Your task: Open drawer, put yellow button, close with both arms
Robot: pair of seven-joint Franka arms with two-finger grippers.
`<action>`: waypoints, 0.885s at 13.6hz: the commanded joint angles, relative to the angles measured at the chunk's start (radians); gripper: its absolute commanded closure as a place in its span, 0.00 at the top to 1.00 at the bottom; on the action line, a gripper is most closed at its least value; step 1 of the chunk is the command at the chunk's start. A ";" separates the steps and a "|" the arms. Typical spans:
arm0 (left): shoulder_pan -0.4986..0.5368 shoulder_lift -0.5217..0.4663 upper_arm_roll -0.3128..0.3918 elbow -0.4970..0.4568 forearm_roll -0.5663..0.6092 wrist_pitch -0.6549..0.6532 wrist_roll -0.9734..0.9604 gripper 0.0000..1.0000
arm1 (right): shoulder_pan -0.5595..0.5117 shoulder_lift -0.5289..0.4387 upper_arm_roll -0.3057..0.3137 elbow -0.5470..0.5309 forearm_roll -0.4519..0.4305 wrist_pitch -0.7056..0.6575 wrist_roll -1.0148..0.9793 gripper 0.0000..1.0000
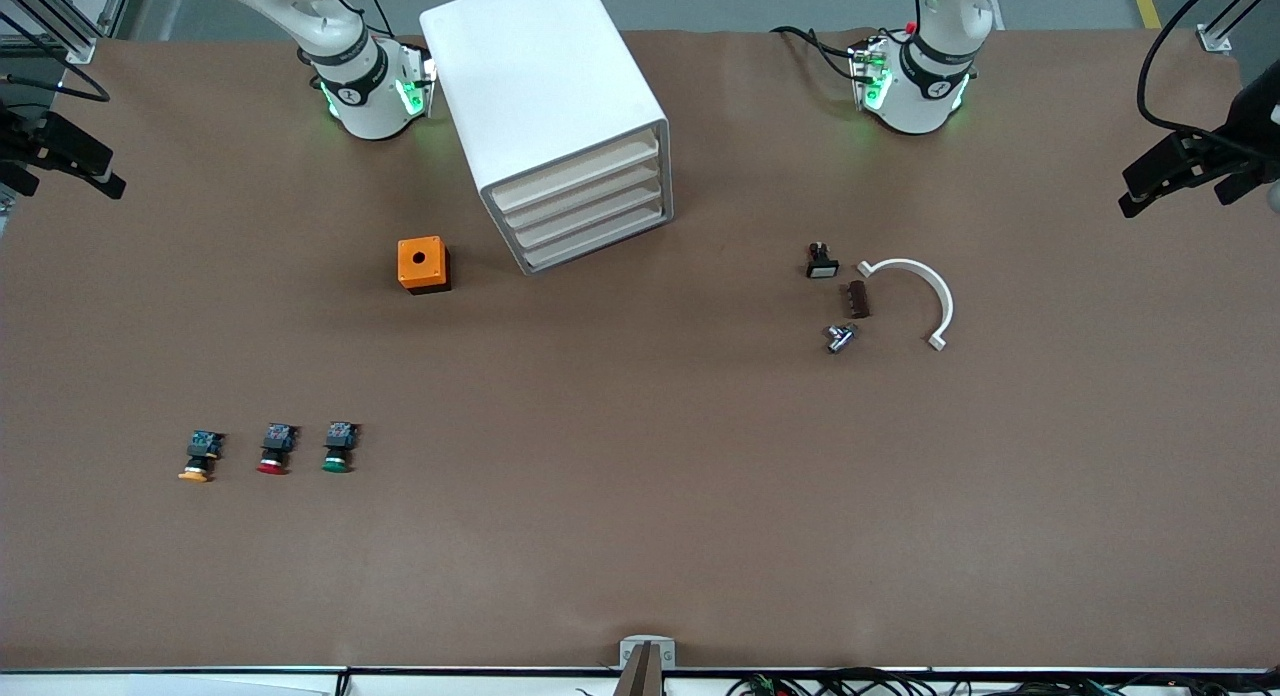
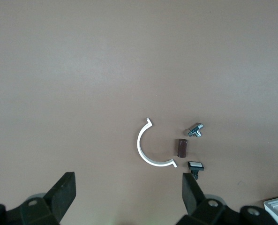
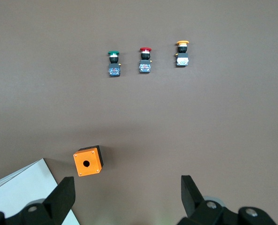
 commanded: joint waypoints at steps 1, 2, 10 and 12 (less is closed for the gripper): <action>0.008 0.010 -0.009 0.031 0.014 -0.021 0.007 1.00 | 0.001 -0.029 0.005 -0.027 -0.014 0.011 0.020 1.00; 0.010 0.010 -0.009 0.034 0.014 -0.021 0.009 1.00 | 0.000 -0.029 0.005 -0.027 -0.014 0.011 0.020 1.00; -0.006 0.100 -0.027 0.007 -0.001 -0.003 -0.016 1.00 | -0.002 -0.027 0.004 -0.025 -0.014 0.008 0.018 1.00; -0.006 0.104 -0.068 -0.054 -0.003 0.077 -0.060 1.00 | -0.002 -0.026 0.004 -0.024 -0.014 0.008 0.018 1.00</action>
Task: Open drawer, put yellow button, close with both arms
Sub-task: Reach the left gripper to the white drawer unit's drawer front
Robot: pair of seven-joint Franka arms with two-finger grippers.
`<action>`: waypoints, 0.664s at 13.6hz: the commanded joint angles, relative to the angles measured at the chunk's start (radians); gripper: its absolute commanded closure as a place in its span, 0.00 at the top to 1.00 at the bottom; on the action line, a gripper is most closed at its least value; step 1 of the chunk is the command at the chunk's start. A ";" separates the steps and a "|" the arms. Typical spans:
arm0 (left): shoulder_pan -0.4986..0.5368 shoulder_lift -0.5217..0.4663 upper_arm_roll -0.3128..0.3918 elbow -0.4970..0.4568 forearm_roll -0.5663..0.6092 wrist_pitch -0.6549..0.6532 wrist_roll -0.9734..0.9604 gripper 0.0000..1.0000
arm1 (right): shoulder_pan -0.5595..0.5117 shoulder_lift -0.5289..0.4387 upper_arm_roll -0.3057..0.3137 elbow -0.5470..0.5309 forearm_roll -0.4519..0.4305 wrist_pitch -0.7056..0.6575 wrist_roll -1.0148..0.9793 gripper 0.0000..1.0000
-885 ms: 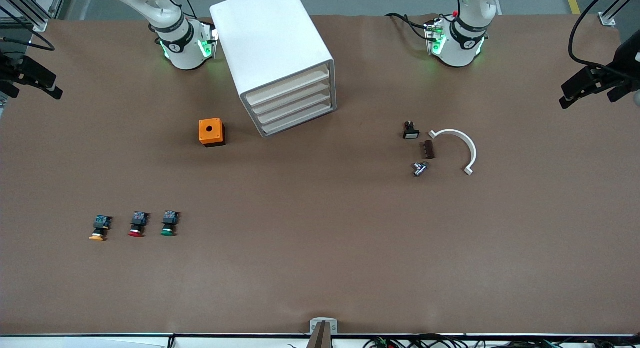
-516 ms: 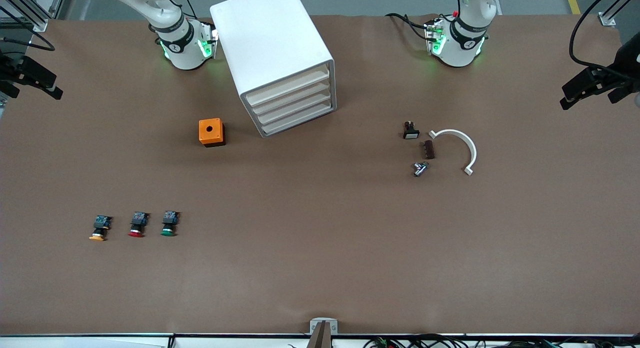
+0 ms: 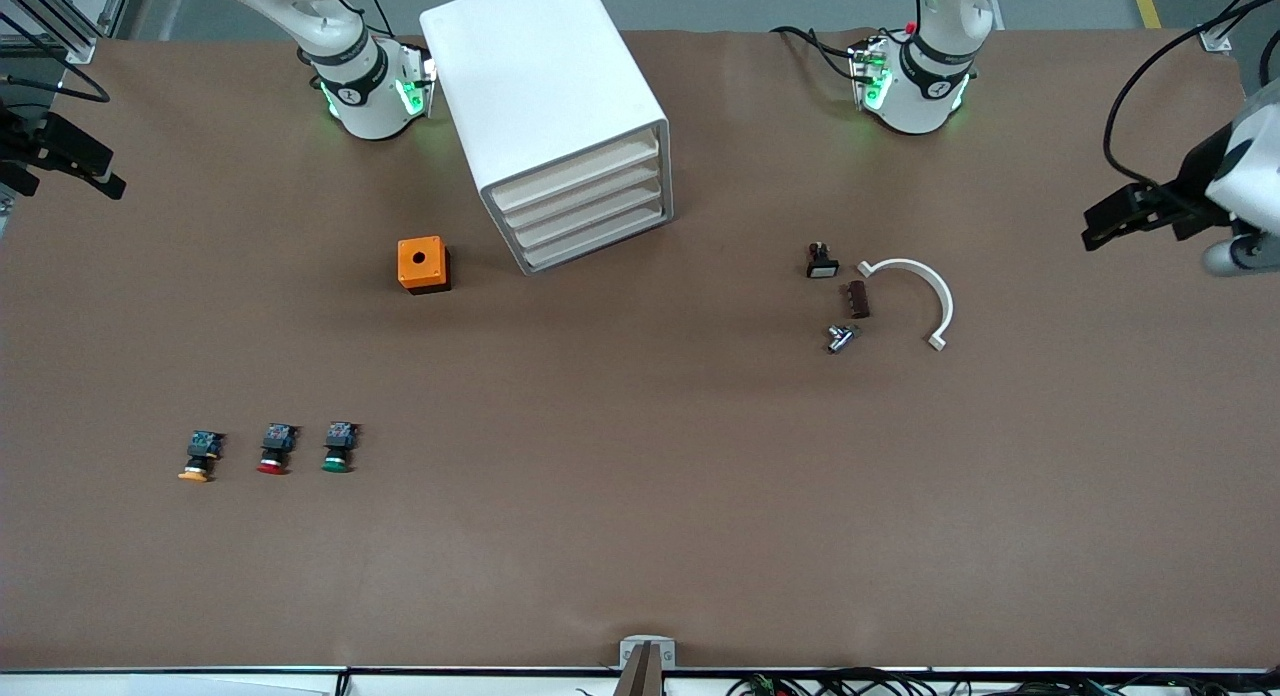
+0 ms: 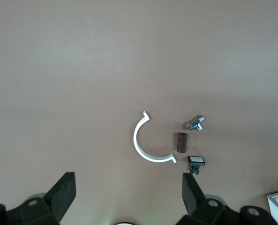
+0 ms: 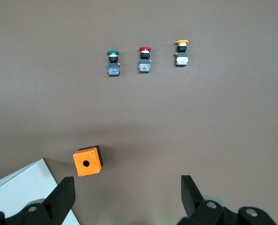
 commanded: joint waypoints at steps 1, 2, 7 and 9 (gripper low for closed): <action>-0.003 0.008 -0.055 -0.067 -0.003 0.079 -0.083 1.00 | -0.002 -0.026 0.004 -0.022 -0.013 0.006 0.016 1.00; -0.001 0.034 -0.081 -0.072 -0.003 0.081 -0.124 1.00 | -0.002 -0.024 0.004 -0.022 -0.013 0.008 0.016 1.00; -0.009 0.164 -0.187 -0.070 -0.004 0.084 -0.377 1.00 | 0.000 -0.024 0.004 -0.020 -0.013 0.006 0.015 1.00; -0.030 0.207 -0.218 -0.067 -0.012 0.105 -0.512 1.00 | 0.000 -0.024 0.004 -0.020 -0.013 0.006 0.015 1.00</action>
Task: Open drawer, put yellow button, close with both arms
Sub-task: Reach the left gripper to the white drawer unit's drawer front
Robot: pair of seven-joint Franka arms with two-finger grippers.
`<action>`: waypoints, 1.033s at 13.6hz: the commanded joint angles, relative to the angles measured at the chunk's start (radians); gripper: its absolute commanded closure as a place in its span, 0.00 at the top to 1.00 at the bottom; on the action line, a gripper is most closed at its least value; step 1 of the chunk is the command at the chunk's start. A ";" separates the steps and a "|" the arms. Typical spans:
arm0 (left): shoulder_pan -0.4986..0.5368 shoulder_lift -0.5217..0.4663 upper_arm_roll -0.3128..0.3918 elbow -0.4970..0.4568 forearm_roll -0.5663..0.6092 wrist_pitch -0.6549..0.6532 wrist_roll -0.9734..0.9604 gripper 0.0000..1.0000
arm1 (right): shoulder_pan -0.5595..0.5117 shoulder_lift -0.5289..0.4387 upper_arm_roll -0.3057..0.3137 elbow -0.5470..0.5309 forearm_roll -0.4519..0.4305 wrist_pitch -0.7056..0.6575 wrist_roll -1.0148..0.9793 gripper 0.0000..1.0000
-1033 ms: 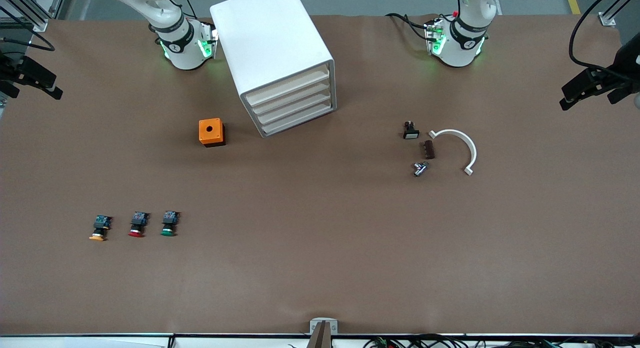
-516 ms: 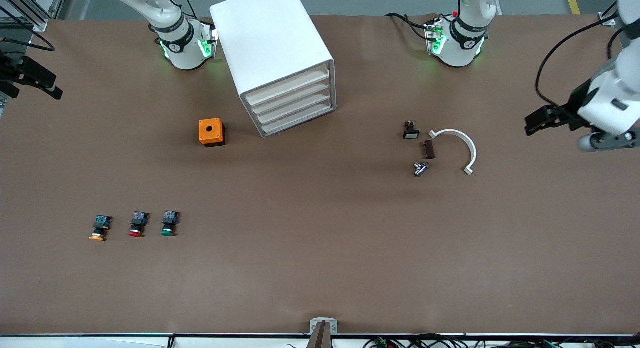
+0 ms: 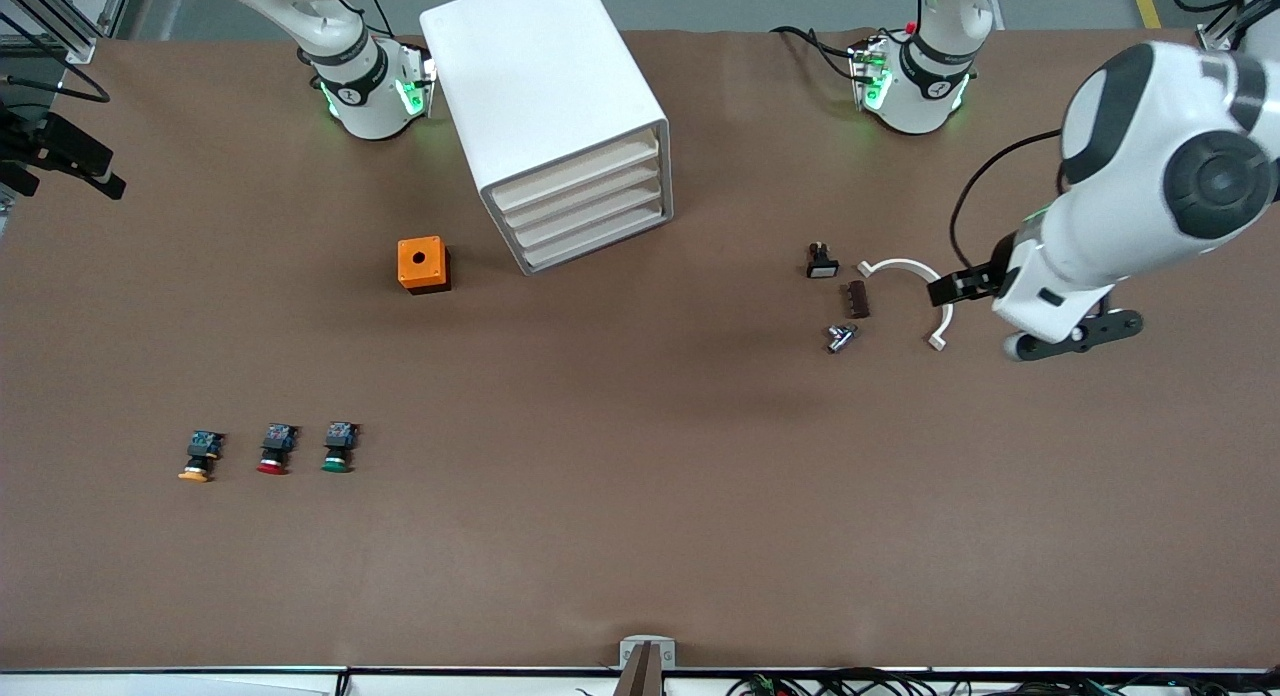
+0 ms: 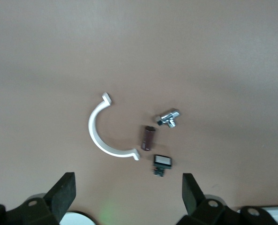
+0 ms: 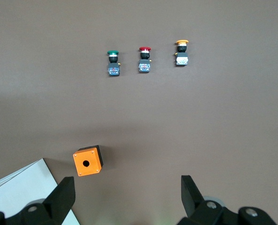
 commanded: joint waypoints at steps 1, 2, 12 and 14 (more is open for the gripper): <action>-0.038 0.051 -0.029 0.014 -0.010 0.026 -0.162 1.00 | 0.000 -0.024 0.004 -0.020 -0.013 0.006 0.015 1.00; -0.067 0.076 -0.029 0.017 -0.026 0.032 -0.254 1.00 | 0.000 -0.024 0.004 -0.020 -0.013 0.006 0.013 1.00; -0.187 0.297 -0.031 0.107 -0.349 0.038 -1.341 1.00 | -0.002 -0.024 0.004 -0.020 -0.013 0.006 0.010 1.00; -0.238 0.325 -0.034 0.126 -0.377 0.037 -1.399 1.00 | -0.002 -0.023 0.004 -0.020 -0.013 0.006 0.009 1.00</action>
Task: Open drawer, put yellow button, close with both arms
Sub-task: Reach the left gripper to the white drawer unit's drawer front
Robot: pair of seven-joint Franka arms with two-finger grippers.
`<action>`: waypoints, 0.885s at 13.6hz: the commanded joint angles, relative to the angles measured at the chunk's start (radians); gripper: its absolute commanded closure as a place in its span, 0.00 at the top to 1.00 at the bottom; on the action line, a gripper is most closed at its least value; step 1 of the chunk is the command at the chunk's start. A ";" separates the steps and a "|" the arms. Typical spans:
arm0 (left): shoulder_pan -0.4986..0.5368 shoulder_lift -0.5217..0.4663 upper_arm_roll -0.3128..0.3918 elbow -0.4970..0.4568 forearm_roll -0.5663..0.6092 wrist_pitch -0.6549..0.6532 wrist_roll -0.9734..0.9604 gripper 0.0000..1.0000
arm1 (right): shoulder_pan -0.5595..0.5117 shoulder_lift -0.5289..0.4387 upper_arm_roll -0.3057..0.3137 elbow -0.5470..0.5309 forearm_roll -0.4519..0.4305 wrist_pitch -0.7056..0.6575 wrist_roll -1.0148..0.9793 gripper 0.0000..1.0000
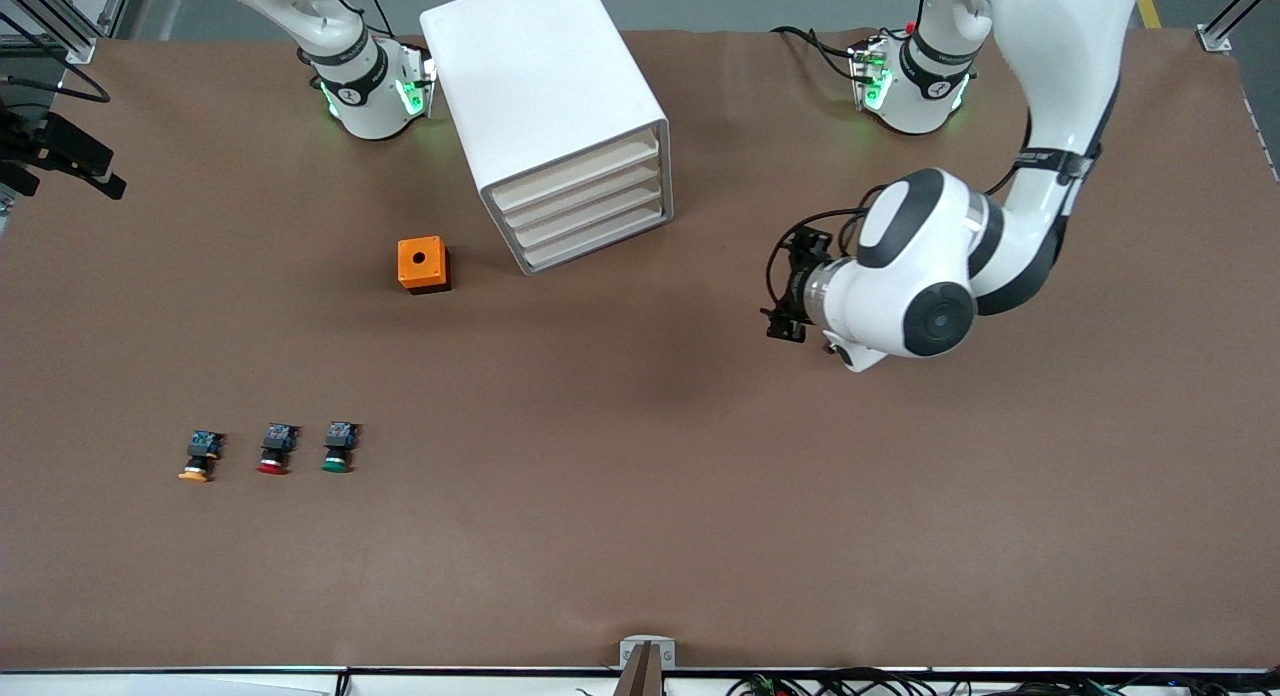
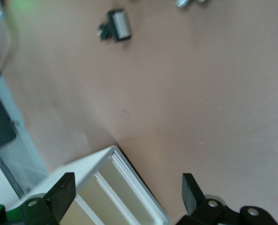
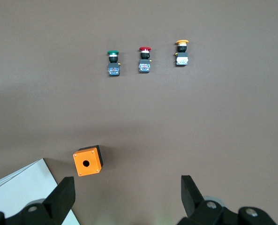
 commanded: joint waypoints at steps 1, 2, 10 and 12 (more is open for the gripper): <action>-0.052 0.044 -0.001 0.044 -0.091 -0.012 -0.108 1.00 | -0.002 -0.023 0.004 -0.019 -0.013 0.006 0.009 1.00; -0.057 0.057 -0.001 0.041 -0.150 -0.015 -0.161 0.98 | -0.002 -0.023 0.004 -0.019 -0.013 0.006 0.009 1.00; -0.169 0.228 -0.002 0.142 -0.499 -0.014 -0.572 0.66 | -0.015 0.031 0.001 0.049 -0.015 -0.002 0.006 1.00; -0.178 0.239 -0.002 0.144 -0.566 -0.014 -0.606 0.65 | -0.029 0.097 -0.001 0.052 -0.015 0.000 0.006 1.00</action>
